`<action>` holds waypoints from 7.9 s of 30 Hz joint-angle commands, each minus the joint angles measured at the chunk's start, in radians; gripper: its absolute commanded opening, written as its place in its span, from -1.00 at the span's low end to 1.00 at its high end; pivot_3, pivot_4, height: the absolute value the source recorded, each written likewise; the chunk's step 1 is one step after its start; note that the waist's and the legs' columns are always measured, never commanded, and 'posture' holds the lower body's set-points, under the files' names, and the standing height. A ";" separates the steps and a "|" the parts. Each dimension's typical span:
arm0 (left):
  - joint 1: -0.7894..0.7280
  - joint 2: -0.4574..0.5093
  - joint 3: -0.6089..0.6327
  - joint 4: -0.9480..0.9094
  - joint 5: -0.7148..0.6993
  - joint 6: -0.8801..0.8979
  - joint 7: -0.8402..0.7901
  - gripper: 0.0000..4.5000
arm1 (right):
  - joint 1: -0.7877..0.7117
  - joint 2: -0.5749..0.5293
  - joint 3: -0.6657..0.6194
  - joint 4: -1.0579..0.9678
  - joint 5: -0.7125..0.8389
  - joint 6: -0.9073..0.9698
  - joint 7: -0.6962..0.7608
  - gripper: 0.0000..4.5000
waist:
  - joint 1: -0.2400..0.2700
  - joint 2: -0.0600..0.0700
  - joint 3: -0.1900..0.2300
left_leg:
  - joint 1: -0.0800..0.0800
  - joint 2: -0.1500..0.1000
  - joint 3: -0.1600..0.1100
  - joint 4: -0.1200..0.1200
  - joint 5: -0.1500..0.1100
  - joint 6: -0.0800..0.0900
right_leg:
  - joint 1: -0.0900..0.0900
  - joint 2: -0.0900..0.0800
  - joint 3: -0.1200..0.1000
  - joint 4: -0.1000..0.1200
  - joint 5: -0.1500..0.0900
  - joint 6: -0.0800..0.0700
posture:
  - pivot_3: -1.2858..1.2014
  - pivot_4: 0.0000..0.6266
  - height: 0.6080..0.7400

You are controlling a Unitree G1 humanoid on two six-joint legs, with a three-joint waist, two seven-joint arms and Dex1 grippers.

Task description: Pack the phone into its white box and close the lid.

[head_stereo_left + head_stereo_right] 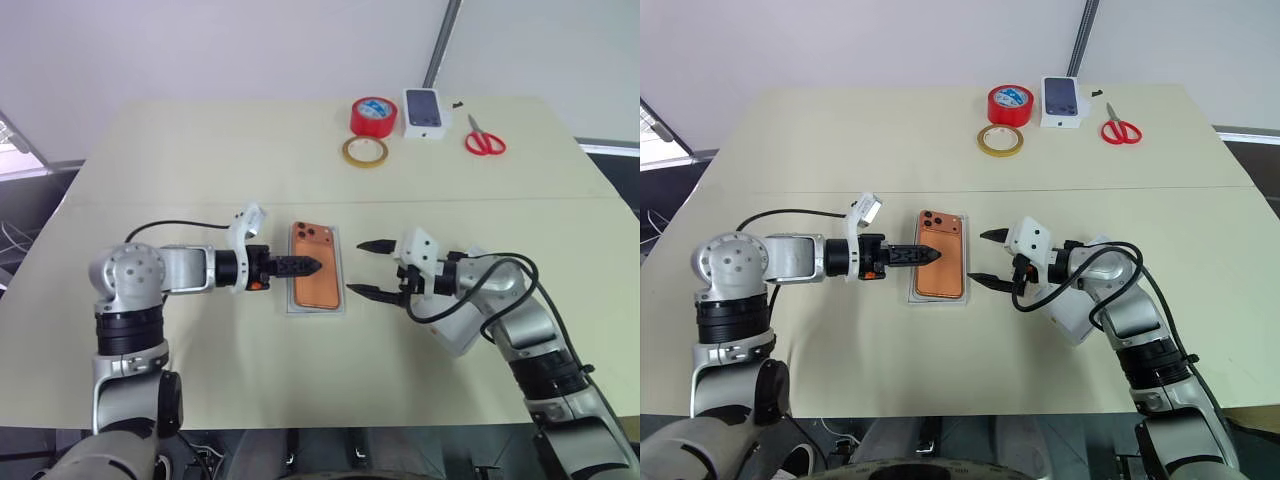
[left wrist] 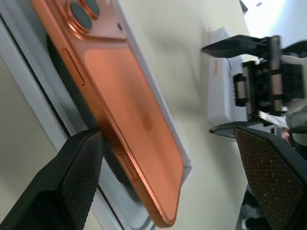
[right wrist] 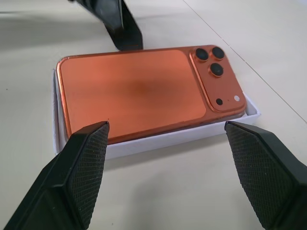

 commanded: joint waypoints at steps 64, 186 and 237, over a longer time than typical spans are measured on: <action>-0.030 -0.279 -0.594 0.242 0.632 -0.811 -0.474 -1.00 | 0.276 -0.239 -0.180 -0.146 -0.080 0.042 -0.024 -0.97 | 0.024 0.001 0.000 | -0.001 0.000 0.001 0.003 -0.002 0.005 | 0.002 0.000 0.001 -0.001 0.000 0.000 | 0.03 -0.52 1.00; 0.356 0.131 -0.315 0.021 0.514 -1.488 -0.897 1.00 | 0.476 -0.072 -0.669 -0.756 0.359 1.444 -0.725 -0.97 | 0.003 0.005 -0.005 | 0.001 0.003 0.001 0.011 -0.010 0.018 | 0.010 0.000 0.000 -0.003 0.000 0.000 | 0.03 -0.52 1.00; 0.340 0.039 -0.305 -0.035 0.476 -1.375 -0.700 0.89 | 0.301 0.156 -0.316 -0.463 1.767 0.848 -1.264 -0.99 | -0.007 0.009 -0.002 | -0.008 0.002 0.002 0.011 -0.010 0.018 | 0.001 -0.001 0.000 -0.002 0.000 0.000 | 0.03 -0.52 1.00</action>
